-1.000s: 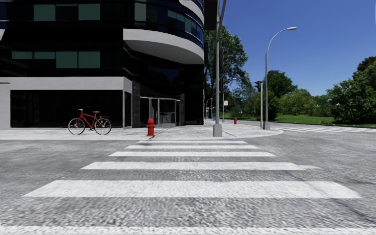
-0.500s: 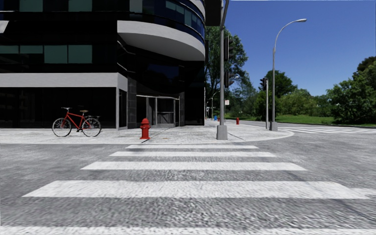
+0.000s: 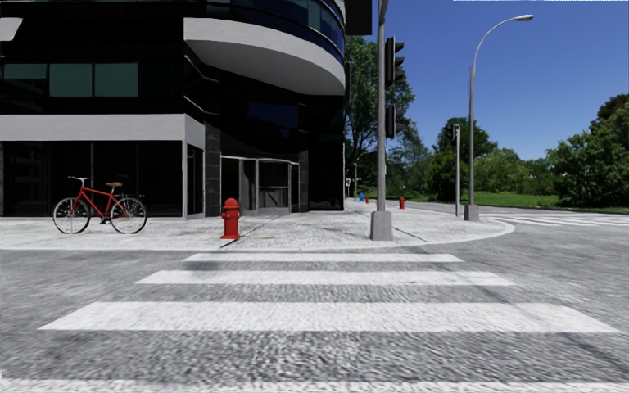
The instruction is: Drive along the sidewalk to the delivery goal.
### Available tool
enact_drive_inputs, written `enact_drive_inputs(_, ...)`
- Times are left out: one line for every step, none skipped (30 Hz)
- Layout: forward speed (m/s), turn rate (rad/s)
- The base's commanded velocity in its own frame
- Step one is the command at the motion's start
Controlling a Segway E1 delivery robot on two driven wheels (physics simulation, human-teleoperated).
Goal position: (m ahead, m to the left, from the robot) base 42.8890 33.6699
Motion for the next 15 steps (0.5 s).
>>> enact_drive_inputs(2.00,0.00)
enact_drive_inputs(2.00,0.00)
enact_drive_inputs(2.00,0.00)
enact_drive_inputs(2.00,0.00)
enact_drive_inputs(2.00,0.00)
enact_drive_inputs(2.00,0.00)
enact_drive_inputs(2.00,0.00)
enact_drive_inputs(2.00,0.00)
enact_drive_inputs(2.00,0.00)
enact_drive_inputs(2.00,0.00)
enact_drive_inputs(2.00,0.00)
enact_drive_inputs(2.00,0.00)
enact_drive_inputs(2.00,0.00)
enact_drive_inputs(2.00,0.00)
enact_drive_inputs(2.00,0.00)
